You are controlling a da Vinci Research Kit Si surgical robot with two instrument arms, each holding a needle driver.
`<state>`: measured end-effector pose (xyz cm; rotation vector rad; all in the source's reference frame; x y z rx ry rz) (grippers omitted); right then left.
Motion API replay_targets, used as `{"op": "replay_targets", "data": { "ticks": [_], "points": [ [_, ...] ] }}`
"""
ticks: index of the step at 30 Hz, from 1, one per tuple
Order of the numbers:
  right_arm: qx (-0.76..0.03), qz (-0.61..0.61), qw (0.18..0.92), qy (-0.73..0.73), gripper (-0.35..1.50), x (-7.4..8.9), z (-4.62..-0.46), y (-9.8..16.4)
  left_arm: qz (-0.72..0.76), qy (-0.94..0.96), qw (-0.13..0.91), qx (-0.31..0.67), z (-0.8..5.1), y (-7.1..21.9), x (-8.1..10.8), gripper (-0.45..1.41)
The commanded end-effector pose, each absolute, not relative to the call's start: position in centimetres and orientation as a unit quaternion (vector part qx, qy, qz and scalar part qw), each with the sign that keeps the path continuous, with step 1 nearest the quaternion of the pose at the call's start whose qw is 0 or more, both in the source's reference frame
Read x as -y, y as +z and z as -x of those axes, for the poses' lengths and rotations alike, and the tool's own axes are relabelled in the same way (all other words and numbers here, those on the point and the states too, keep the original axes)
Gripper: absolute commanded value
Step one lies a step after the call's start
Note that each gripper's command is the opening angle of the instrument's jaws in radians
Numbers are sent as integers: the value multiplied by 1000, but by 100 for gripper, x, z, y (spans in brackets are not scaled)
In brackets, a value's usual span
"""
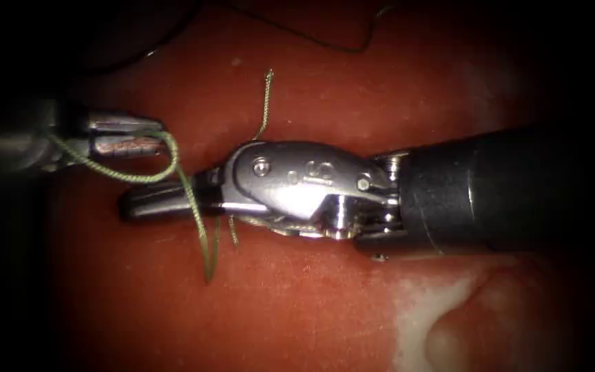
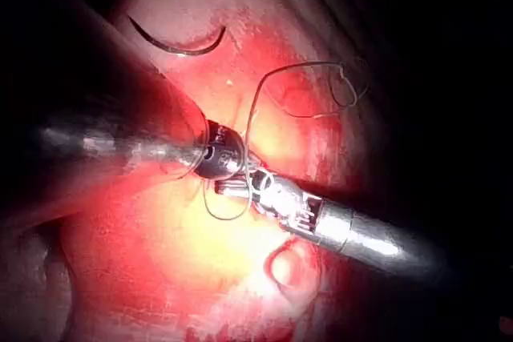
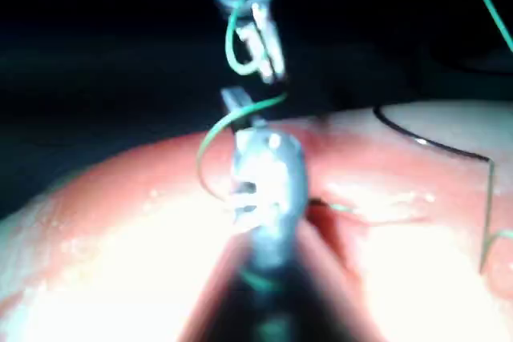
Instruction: Wound Closure
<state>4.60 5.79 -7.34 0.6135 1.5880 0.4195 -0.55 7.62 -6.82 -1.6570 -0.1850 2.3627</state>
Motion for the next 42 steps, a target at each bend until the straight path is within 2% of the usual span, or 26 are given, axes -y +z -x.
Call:
{"op": "replay_targets", "data": {
  "ticks": [1, 13, 21, 23, 27, 29, 32, 35, 40, 42],
  "points": [
    [-702, -274, 629, 190, -35, -576, -464, -731, 572, 810, 114, 66, 55, -662, -756, -35],
    [-741, -288, 562, 227, -35, -573, -461, -731, 589, 800, 74, 88, 51, -625, -726, -35],
    [-744, -272, 547, 273, -35, -581, -457, -726, 604, 789, 61, 97, 65, -636, -713, -35],
    [-743, -268, 540, 290, -15, -583, -456, -725, 604, 789, 59, 96, 74, -635, -708, -35],
    [-737, -235, 543, 327, 46, -588, -448, -724, 607, 787, 52, 99, 98, -634, -699, -35],
    [-734, -223, 544, 341, 46, -588, -444, -724, 607, 786, 50, 100, 108, -634, -699, -35],
    [-717, -197, 549, 383, 64, -585, -437, -724, 608, 786, 50, 99, 124, -632, -703, -35],
    [-696, -173, 564, 408, 71, -580, -428, -726, 609, 785, 48, 102, 132, -629, -707, -35],
    [-675, -141, 580, 435, 68, -578, -411, -727, 606, 787, 53, 97, 130, -625, -714, -35],
    [-665, -126, 580, 454, 61, -578, -404, -725, 606, 787, 57, 97, 128, -623, -716, -35]
  ]
}}
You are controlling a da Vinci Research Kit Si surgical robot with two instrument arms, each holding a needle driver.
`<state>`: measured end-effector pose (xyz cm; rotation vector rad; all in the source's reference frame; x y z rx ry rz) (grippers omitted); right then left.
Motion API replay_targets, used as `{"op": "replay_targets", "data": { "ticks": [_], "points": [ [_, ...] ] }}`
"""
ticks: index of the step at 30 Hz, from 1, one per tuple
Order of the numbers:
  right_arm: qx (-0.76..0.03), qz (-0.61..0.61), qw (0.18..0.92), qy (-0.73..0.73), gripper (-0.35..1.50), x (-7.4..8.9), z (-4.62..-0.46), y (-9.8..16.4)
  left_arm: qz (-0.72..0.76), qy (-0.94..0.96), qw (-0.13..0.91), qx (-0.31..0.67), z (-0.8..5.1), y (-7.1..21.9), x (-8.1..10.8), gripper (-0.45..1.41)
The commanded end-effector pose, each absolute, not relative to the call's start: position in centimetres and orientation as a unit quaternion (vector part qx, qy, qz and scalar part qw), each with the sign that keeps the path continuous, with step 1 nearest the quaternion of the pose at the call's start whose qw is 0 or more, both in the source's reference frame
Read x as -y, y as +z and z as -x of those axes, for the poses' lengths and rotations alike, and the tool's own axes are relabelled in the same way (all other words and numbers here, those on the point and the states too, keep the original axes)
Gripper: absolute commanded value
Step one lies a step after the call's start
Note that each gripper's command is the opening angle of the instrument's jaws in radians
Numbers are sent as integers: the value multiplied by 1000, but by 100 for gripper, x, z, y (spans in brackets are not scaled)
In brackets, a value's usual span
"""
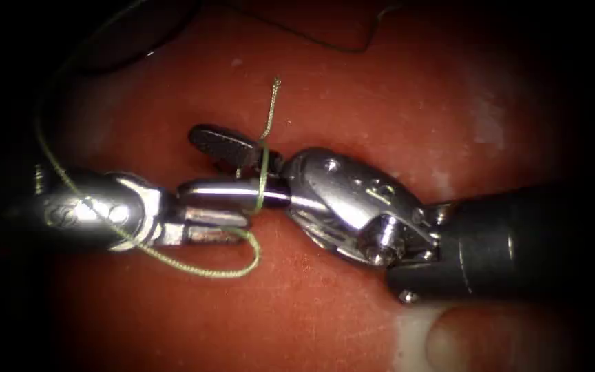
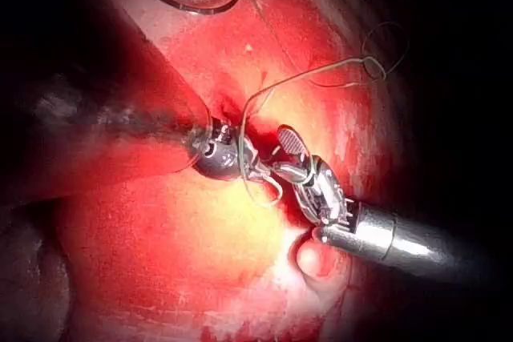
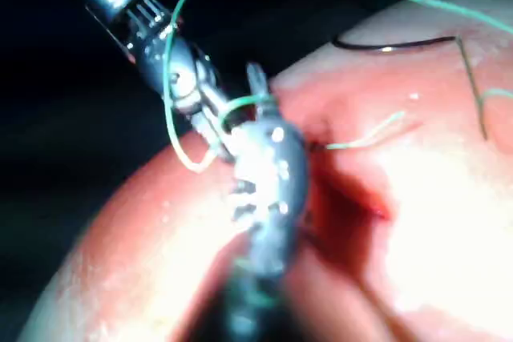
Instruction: Wound Closure
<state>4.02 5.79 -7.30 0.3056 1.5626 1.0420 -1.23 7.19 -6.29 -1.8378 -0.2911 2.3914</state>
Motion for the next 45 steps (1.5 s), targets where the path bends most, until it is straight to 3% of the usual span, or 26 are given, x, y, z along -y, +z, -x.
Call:
{"op": "replay_targets", "data": {
  "ticks": [1, 13, 14, 15, 20, 30, 45],
  "points": [
    [-660, -119, 580, 462, 61, -578, -400, -724, 606, 787, 60, 97, 128, -623, -717, -35],
    [-593, -92, 558, 573, 66, -577, -371, -660, 599, 792, 77, 94, 158, -593, -738, -35],
    [-588, -94, 556, 580, 69, -577, -370, -656, 599, 792, 77, 95, 158, -591, -741, -35],
    [-573, -91, 552, 599, 93, -581, -364, -649, 599, 791, 80, 99, 156, -586, -749, -35],
    [-560, -84, 534, 628, 106, -586, -361, -648, 598, 791, 84, 101, 151, -580, -757, -35],
    [-498, -136, 532, 672, 110, -594, -376, -636, 597, 791, 90, 103, 151, -579, -759, -35],
    [-426, -173, 542, 703, 98, -594, -386, -636, 597, 790, 90, 104, 151, -583, -754, -35]
  ]
}}
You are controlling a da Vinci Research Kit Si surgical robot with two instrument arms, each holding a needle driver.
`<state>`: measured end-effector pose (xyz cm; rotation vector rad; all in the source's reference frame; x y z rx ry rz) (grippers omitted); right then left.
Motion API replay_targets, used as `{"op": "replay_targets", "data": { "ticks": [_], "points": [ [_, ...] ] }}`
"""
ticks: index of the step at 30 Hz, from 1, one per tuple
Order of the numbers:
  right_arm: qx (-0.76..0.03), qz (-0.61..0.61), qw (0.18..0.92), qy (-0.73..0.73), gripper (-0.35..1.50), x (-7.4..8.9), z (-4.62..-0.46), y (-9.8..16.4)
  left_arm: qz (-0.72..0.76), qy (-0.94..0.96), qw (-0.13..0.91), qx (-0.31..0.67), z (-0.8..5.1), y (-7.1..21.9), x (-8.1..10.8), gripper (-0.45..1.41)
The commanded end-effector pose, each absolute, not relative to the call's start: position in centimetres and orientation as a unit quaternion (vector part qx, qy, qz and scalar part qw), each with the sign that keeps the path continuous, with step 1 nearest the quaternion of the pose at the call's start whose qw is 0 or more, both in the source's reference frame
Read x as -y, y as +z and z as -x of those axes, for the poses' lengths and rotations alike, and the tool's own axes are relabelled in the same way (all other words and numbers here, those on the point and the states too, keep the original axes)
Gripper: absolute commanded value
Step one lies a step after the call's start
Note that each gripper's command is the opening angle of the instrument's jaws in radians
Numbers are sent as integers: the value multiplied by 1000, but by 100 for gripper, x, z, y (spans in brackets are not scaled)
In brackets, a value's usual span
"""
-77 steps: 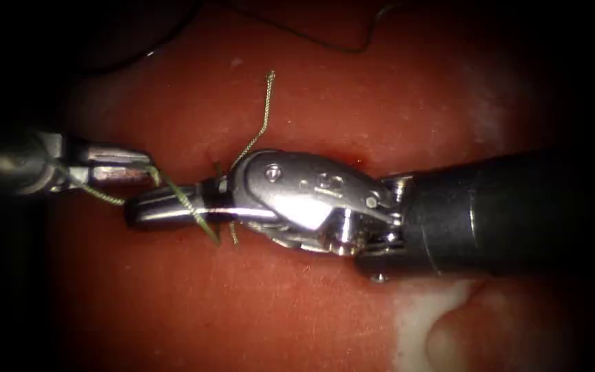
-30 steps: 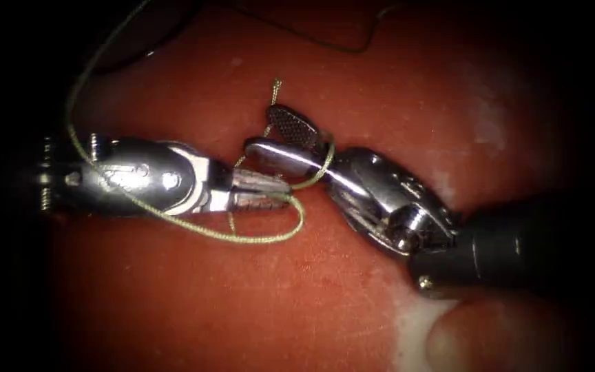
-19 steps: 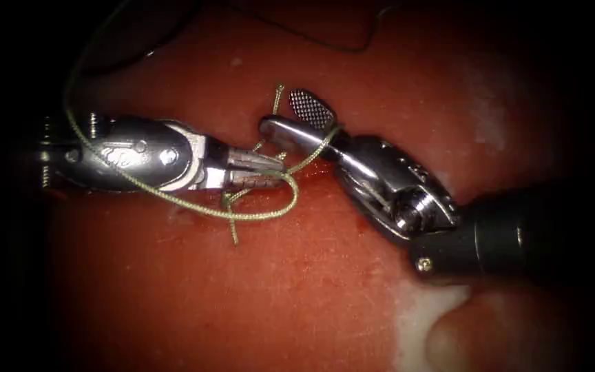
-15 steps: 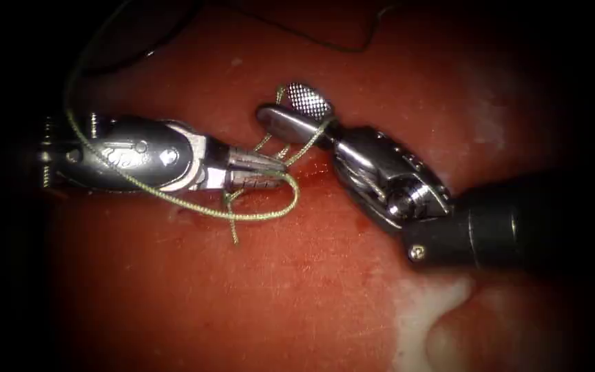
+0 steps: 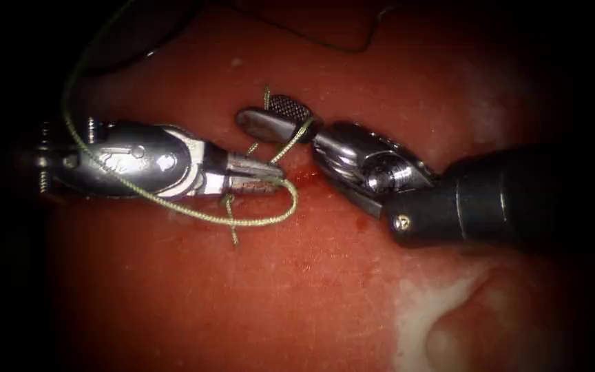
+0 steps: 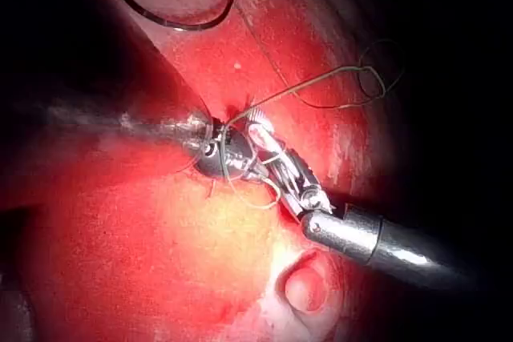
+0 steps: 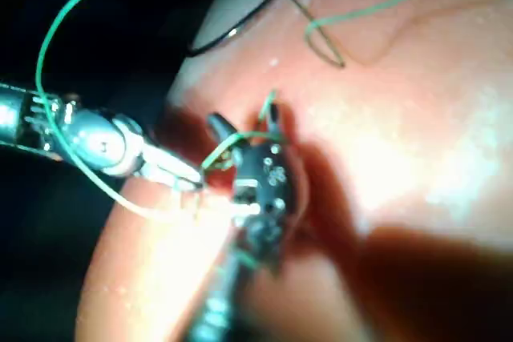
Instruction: Wound Closure
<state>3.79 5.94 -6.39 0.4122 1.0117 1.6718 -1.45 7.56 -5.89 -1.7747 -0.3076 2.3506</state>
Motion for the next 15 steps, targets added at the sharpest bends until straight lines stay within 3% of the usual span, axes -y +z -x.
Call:
{"op": "replay_targets", "data": {
  "ticks": [1, 9, 13, 15],
  "points": [
    [-421, -173, 544, 705, 98, -596, -386, -636, 597, 790, 90, 104, 151, -584, -754, -35],
    [-409, -164, 553, 707, 93, -609, -400, -628, 597, 790, 89, 105, 149, -586, -751, -35],
    [-412, -161, 553, 707, 59, -611, -408, -627, 598, 790, 88, 106, 146, -587, -750, -35],
    [-410, -160, 553, 708, 57, -611, -411, -627, 598, 789, 88, 106, 144, -587, -749, -35]
  ]
}}
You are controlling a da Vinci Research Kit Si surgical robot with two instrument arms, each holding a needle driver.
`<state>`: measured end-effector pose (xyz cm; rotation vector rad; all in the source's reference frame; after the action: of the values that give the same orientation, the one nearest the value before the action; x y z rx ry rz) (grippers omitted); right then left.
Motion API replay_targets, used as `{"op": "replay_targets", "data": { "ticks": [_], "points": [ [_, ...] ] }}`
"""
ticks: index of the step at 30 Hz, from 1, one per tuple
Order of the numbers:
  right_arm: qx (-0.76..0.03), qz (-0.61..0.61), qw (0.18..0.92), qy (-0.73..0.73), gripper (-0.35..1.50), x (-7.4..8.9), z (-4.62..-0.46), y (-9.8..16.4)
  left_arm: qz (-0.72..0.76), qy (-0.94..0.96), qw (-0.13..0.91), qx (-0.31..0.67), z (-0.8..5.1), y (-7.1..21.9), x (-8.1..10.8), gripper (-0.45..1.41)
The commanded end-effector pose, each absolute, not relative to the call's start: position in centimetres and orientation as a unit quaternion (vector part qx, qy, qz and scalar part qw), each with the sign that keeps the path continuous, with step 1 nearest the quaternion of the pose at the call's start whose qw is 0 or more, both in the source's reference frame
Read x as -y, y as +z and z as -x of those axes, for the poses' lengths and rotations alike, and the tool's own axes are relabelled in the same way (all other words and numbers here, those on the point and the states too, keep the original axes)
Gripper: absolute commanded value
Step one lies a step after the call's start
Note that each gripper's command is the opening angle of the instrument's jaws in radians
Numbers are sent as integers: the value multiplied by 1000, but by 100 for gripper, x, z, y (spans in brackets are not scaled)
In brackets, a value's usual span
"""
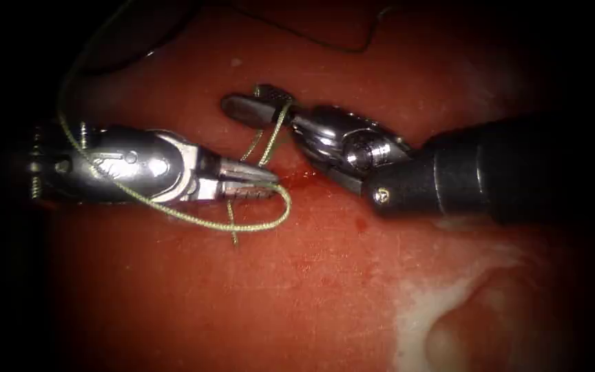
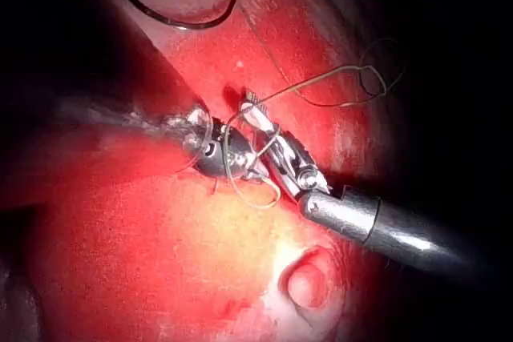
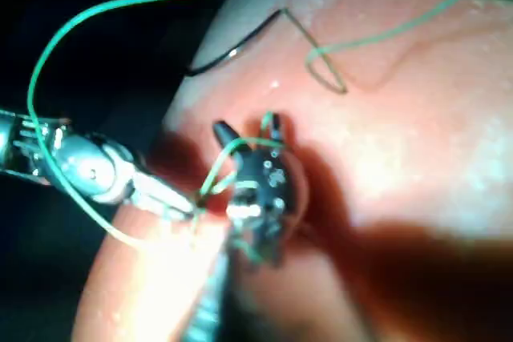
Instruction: Wound Closure
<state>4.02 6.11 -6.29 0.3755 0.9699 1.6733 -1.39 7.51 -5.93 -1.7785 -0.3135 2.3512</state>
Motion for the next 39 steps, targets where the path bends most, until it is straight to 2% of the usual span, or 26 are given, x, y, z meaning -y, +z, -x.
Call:
{"op": "replay_targets", "data": {
  "ticks": [1, 2, 3, 6, 7, 12, 21, 27, 39],
  "points": [
    [-406, -160, 555, 708, 57, -610, -411, -627, 598, 789, 87, 106, 143, -587, -749, -35],
    [-402, -160, 559, 707, 54, -609, -411, -627, 598, 789, 89, 109, 142, -588, -748, -35],
    [-402, -160, 559, 707, 41, -608, -411, -627, 598, 789, 89, 109, 141, -588, -748, -35],
    [-401, -172, 570, 696, -30, -605, -413, -627, 598, 789, 89, 109, 141, -588, -748, -35],
    [-400, -179, 577, 689, -35, -605, -414, -628, 598, 789, 89, 109, 141, -588, -748, -35],
    [-414, -185, 641, 619, -35, -598, -418, -643, 597, 787, 100, 118, 129, -592, -748, -35],
    [-465, -160, 670, 556, -35, -600, -418, -717, 589, 790, 122, 116, 66, -600, -767, -35],
    [-481, -155, 677, 535, -35, -581, -421, -736, 583, 794, 132, 113, 44, -590, -784, -35],
    [-479, -161, 696, 510, -35, -535, -398, -716, 558, 807, 172, 89, 36, -574, -875, -35]
  ]
}}
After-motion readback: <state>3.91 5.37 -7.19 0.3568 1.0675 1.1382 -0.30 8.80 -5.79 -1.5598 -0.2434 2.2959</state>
